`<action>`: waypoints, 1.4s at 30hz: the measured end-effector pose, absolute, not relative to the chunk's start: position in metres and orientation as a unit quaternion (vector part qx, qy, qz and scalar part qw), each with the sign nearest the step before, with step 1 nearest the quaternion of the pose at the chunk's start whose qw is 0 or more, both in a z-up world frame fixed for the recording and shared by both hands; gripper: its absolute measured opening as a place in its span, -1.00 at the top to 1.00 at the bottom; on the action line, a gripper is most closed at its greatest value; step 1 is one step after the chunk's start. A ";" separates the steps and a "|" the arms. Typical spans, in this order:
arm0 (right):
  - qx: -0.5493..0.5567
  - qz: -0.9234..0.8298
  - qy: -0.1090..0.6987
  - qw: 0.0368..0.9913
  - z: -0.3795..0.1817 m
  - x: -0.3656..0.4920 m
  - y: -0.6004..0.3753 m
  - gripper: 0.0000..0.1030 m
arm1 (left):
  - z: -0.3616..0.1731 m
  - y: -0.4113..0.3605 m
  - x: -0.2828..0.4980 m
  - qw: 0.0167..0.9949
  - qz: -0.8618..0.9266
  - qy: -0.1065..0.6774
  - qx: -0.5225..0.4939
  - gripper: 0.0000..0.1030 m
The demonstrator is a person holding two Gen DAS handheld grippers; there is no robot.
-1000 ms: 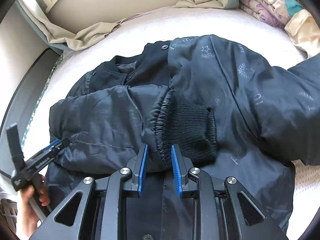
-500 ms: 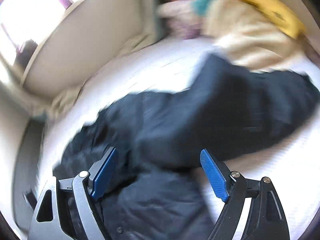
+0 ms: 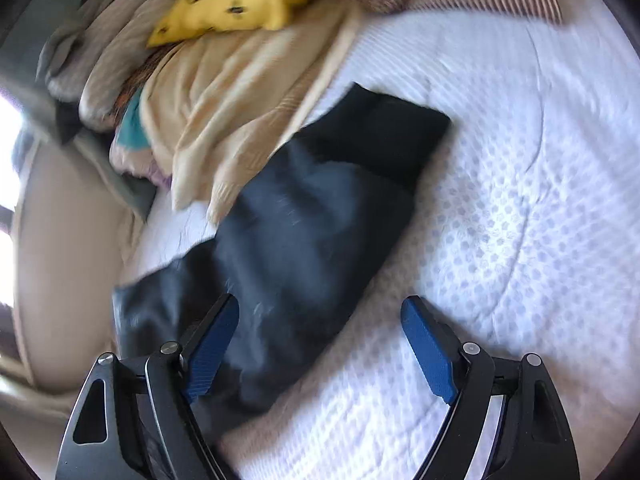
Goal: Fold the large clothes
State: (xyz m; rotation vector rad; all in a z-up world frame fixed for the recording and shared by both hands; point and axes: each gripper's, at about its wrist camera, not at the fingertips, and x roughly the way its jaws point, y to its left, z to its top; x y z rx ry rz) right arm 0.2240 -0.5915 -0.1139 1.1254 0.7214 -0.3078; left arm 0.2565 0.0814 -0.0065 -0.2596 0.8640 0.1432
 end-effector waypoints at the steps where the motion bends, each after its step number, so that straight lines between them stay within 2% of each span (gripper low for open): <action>1: 0.524 -0.143 0.325 0.774 -0.115 0.226 -0.594 -0.61 | -0.007 0.082 0.256 0.897 0.070 0.417 -0.128 -0.98; 5: 0.510 -0.135 0.310 0.791 -0.116 0.241 -0.594 -0.61 | -0.007 0.082 0.257 0.898 0.070 0.416 -0.128 -0.98; 7: 0.493 -0.142 0.311 0.800 -0.115 0.247 -0.590 -0.52 | -0.007 0.082 0.258 0.897 0.068 0.418 -0.127 -0.99; 8: 0.488 -0.146 0.312 0.802 -0.115 0.247 -0.589 -0.41 | -0.008 0.081 0.258 0.897 0.068 0.419 -0.126 -0.99; 10: 0.480 -0.150 0.315 0.805 -0.114 0.250 -0.588 -0.05 | -0.009 0.080 0.259 0.896 0.067 0.421 -0.122 -0.98; 11: 0.481 -0.148 0.318 0.804 -0.115 0.251 -0.589 0.27 | -0.009 0.080 0.260 0.896 0.067 0.422 -0.121 -0.98; 12: 0.483 -0.145 0.320 0.802 -0.117 0.249 -0.591 0.45 | -0.010 0.079 0.260 0.896 0.067 0.423 -0.121 -0.98; 13: 0.484 -0.142 0.321 0.802 -0.119 0.247 -0.593 0.50 | -0.009 0.079 0.260 0.896 0.067 0.423 -0.122 -0.98; 15: 0.476 -0.141 0.321 0.807 -0.115 0.245 -0.594 0.71 | -0.008 0.080 0.258 0.896 0.069 0.421 -0.121 -0.98; 17: 0.443 -0.146 0.316 0.826 -0.097 0.243 -0.588 0.78 | -0.006 0.081 0.256 0.898 0.074 0.417 -0.119 -0.98; 25: 0.273 -0.133 0.245 0.921 0.019 0.233 -0.510 0.82 | 0.001 0.089 0.250 0.900 0.084 0.407 -0.132 -0.98; 32: 0.115 -0.042 0.189 0.974 0.090 0.219 -0.371 0.83 | 0.009 0.092 0.244 0.903 0.085 0.400 -0.136 -0.98; 37: 0.027 0.057 0.190 0.980 0.093 0.217 -0.264 0.83 | 0.011 0.096 0.241 0.903 0.084 0.397 -0.142 -0.98; 42: -0.050 0.129 0.242 0.960 0.052 0.229 -0.162 0.83 | 0.011 0.094 0.241 0.902 0.084 0.402 -0.132 -0.98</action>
